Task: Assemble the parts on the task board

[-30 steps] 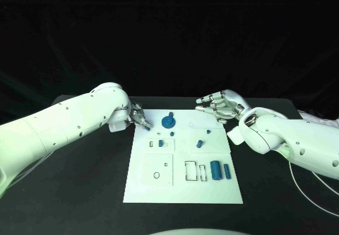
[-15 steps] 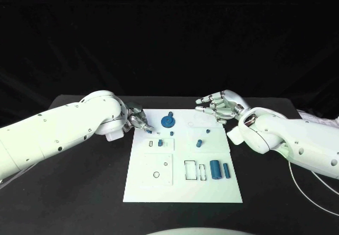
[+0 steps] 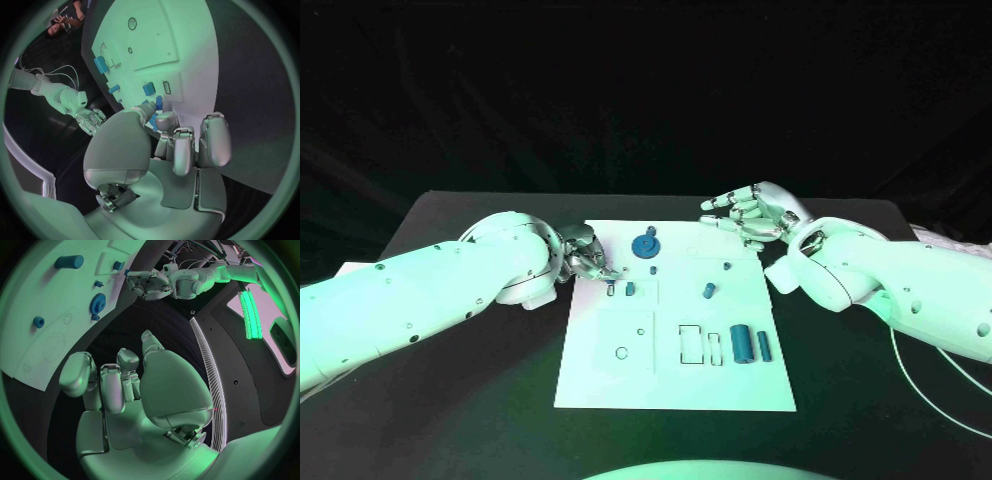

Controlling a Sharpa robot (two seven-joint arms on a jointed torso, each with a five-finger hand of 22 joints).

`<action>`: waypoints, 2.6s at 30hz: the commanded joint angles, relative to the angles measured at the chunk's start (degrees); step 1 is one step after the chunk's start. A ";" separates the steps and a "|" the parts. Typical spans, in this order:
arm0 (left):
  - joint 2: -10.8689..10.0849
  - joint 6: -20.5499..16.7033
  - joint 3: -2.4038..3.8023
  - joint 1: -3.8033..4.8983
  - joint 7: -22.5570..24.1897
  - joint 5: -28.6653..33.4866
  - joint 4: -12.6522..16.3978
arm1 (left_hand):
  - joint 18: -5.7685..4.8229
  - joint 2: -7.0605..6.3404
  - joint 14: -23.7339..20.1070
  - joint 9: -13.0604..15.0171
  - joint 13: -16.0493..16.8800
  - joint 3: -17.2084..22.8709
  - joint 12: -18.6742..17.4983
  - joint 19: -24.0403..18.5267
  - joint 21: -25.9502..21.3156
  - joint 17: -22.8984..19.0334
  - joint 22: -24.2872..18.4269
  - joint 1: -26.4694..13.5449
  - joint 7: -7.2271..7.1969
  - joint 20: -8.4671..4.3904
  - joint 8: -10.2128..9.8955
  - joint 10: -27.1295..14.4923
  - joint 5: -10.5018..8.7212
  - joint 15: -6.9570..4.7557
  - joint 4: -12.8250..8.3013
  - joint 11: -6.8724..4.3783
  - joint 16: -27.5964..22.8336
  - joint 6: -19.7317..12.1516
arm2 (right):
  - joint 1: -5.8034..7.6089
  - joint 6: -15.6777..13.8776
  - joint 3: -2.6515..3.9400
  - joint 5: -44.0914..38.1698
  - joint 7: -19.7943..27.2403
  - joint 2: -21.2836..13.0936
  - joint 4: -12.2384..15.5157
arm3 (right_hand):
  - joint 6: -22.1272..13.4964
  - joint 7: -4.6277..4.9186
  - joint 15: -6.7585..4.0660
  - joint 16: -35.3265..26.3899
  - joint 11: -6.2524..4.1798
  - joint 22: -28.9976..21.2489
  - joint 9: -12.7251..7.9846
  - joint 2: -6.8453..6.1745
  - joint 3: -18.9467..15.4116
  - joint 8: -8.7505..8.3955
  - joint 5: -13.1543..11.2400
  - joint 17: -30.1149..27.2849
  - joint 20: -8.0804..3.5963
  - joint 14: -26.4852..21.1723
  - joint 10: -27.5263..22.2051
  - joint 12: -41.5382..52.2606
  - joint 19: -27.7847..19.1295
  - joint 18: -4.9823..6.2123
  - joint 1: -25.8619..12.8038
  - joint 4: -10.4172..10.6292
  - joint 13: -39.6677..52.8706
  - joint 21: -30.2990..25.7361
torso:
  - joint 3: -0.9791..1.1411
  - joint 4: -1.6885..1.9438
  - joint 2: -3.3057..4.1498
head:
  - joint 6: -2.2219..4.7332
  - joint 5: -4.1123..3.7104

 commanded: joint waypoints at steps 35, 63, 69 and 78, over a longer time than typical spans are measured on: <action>0.68 7.57 -0.49 -1.14 -0.23 -3.94 -0.95 | 0.04 -0.10 5.92 0.17 -0.57 5.89 -0.23 0.20 0.22 15.06 0.59 0.50 -0.49 -0.09 0.30 0.37 -0.12 0.03 -5.40 -0.06 0.17 0.12 | -0.20 1.03 -0.01 -0.02 0.47 -0.14 0.17 | 0.20 0.11 -0.15 -0.22 -0.11 -0.09 0.05 0.75 -0.51 0.11 0.37 2.20 0.04 3.13 -0.45 -0.38 -0.27 0.82 -0.04 0.05 -0.13 -0.35 | -0.02 -0.01 0.02 | -1.00 -0.25; 3.28 8.72 -0.48 -1.02 -2.86 -2.13 -3.24 | -0.17 -2.52 5.92 1.21 -0.05 5.92 0.56 0.80 0.80 15.06 1.63 -4.52 -1.44 -0.54 1.64 1.45 -0.28 -0.52 -3.30 -0.76 0.17 2.17 | -0.21 1.32 -0.02 -0.18 0.17 -0.14 0.11 | 0.20 0.11 -0.15 -0.20 -0.11 -0.07 0.05 0.78 -0.53 0.11 0.38 2.25 0.04 3.14 -0.45 -0.37 -0.25 0.82 -0.04 0.06 -0.13 -0.34 | 0.05 -0.07 0.05 | -1.03 -0.25; 4.08 9.15 -0.48 -0.97 -4.20 -2.09 -3.78 | -0.35 -2.80 5.92 1.36 0.38 4.54 1.06 1.25 1.34 15.06 2.42 -7.76 -1.76 -0.76 1.84 1.95 -0.29 -0.74 -1.62 -1.02 0.17 3.17 | -0.21 1.39 -0.02 -0.18 0.10 -0.14 0.16 | 0.20 0.10 -0.15 -0.31 -0.12 -0.20 0.05 0.91 -0.55 0.11 0.41 2.10 0.03 3.11 -0.53 -0.53 -0.29 0.84 0.01 0.03 -0.28 -0.42 | 0.08 -0.10 0.05 | -1.03 -0.26; 4.43 9.44 -0.47 -0.95 -5.36 -2.23 -4.06 | -0.50 -3.09 5.92 1.48 0.82 3.47 1.52 1.60 1.77 15.06 3.04 -9.26 -1.98 -0.92 1.97 2.40 -0.29 -0.89 -1.07 -1.20 0.17 3.81 | -0.21 1.47 -0.02 -0.19 0.11 -0.08 0.10 | 0.21 0.10 -0.15 -0.31 -0.12 -0.23 0.05 0.93 -0.56 0.12 0.43 2.10 0.03 3.11 -0.52 -0.50 -0.30 0.84 0.04 0.01 -0.26 -0.44 | 0.03 0.05 0.02 | -1.18 -0.41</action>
